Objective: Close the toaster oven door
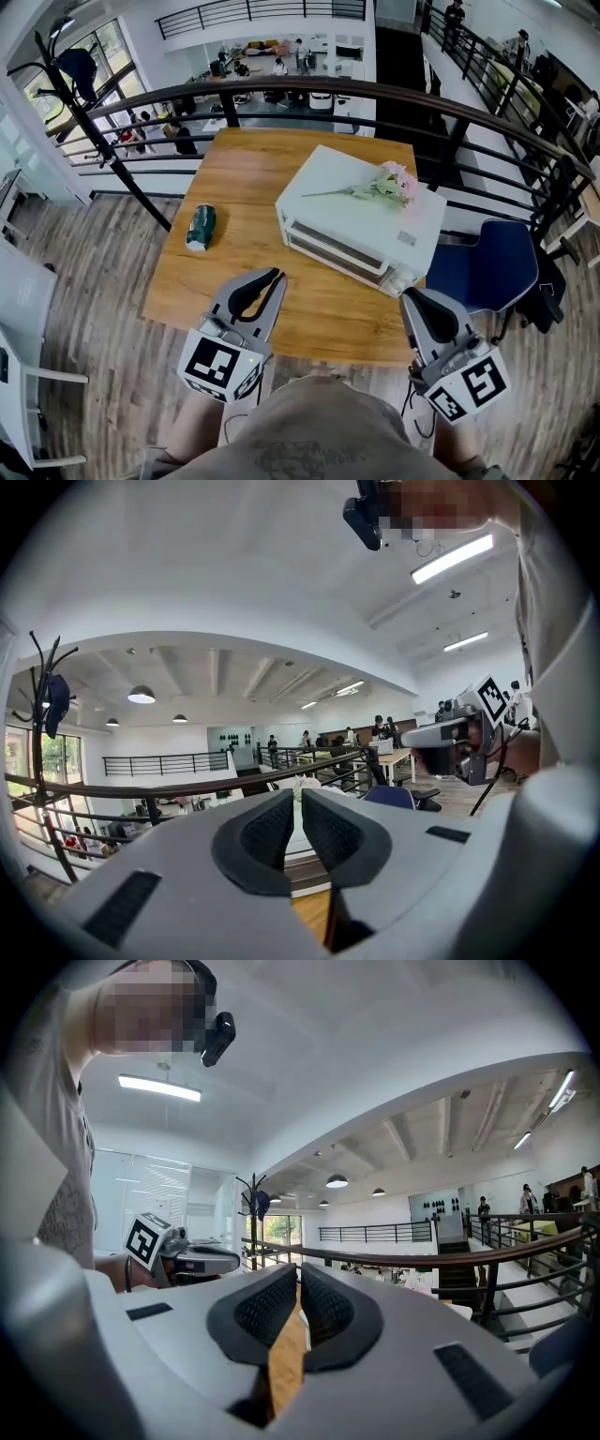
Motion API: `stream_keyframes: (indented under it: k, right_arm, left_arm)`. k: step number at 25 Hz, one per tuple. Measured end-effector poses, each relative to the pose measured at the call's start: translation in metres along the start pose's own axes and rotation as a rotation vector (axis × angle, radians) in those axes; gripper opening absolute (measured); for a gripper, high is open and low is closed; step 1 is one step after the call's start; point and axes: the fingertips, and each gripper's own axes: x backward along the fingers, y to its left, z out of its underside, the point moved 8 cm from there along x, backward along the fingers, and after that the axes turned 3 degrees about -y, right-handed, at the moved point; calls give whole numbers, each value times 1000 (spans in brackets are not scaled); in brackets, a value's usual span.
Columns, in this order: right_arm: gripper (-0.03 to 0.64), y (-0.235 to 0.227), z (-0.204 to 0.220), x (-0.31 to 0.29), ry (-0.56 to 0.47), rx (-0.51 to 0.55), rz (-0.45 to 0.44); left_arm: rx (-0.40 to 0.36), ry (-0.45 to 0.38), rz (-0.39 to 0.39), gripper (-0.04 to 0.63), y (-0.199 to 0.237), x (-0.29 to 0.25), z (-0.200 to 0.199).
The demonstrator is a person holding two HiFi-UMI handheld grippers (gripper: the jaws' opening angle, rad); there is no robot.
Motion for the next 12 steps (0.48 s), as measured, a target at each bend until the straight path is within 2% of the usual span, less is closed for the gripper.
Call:
stream_keyframes:
  k: [12]
  right_arm:
    - [40,9,1,7,28,15,21]
  left_arm:
    - [12,-2,33,42,-4,7,1]
